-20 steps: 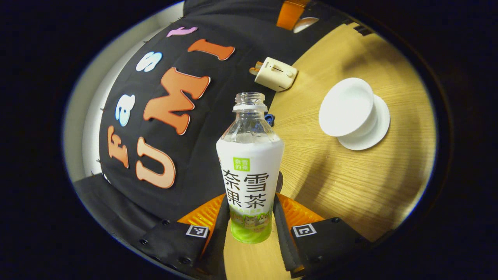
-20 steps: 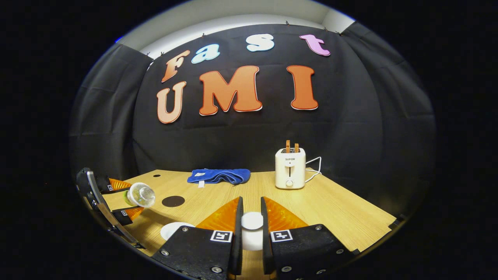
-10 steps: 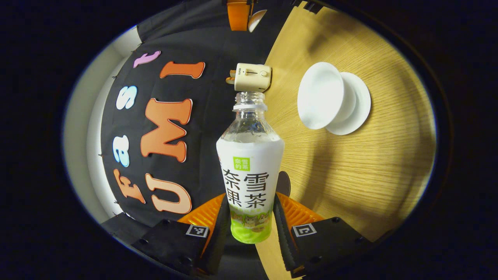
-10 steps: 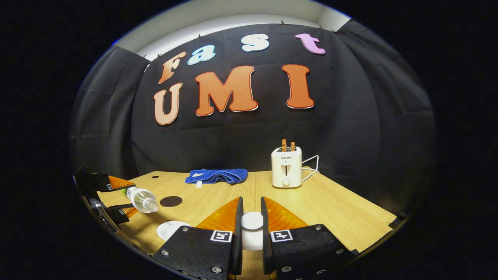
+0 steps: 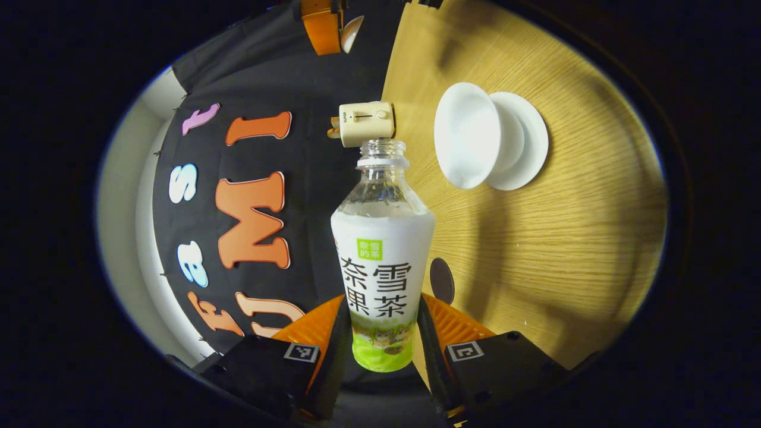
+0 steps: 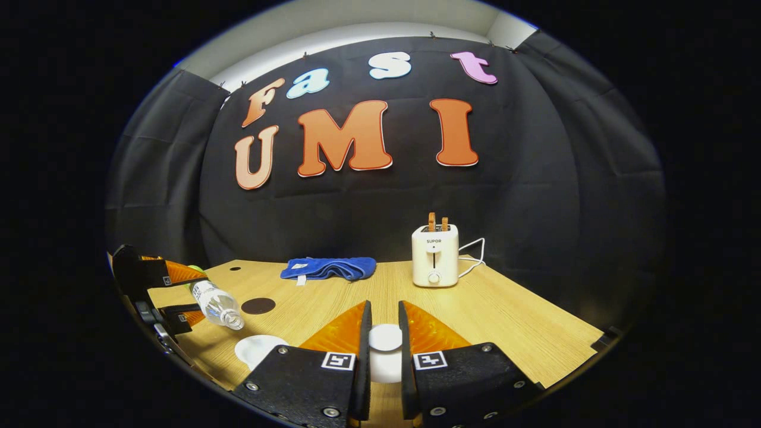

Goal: Open the teacup lid with one hand, grasp the water bottle and pour water into the teacup with the other hand; after pouring, place the water bottle on the coaster and then close the teacup lid.

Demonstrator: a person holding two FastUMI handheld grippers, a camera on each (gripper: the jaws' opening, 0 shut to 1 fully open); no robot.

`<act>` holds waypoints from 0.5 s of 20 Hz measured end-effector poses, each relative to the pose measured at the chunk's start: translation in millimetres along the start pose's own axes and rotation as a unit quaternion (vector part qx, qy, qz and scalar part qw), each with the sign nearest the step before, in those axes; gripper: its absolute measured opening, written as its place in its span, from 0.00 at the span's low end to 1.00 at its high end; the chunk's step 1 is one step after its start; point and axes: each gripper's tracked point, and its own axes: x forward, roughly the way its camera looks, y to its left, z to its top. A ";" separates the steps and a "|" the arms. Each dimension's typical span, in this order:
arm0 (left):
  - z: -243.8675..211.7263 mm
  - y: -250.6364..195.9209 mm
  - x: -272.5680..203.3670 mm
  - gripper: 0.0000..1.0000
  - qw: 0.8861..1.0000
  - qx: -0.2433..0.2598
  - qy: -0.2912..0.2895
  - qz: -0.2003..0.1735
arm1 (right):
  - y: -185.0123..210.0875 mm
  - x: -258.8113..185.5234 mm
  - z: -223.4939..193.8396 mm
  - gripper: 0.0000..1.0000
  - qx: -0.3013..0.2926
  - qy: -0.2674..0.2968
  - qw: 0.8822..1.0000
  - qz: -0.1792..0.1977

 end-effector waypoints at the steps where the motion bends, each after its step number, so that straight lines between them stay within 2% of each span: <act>1: -1.3 1.5 -0.7 0.64 1.000 0.009 -0.002 0.001 | -0.9 0.5 -0.1 0.21 0.000 0.000 1.000 -0.001; 4: -1.5 4.2 -0.7 0.64 1.000 0.027 -0.002 0.006 | -1.2 0.3 -3.1 0.21 -0.001 0.003 1.000 0.000; 5: -0.1 5.9 -1.8 0.60 0.999 0.030 -0.003 0.010 | -1.6 -0.1 -3.8 0.21 -0.002 0.003 1.000 -0.001; 7: 2.4 5.2 -4.6 0.64 0.999 0.037 -0.006 0.016 | -2.3 0.3 -5.0 0.21 -0.001 0.004 1.000 -0.001; 10: 1.0 6.7 -5.3 0.60 0.998 0.053 -0.008 0.018 | -2.9 0.1 -6.4 0.22 -0.002 0.005 1.000 -0.001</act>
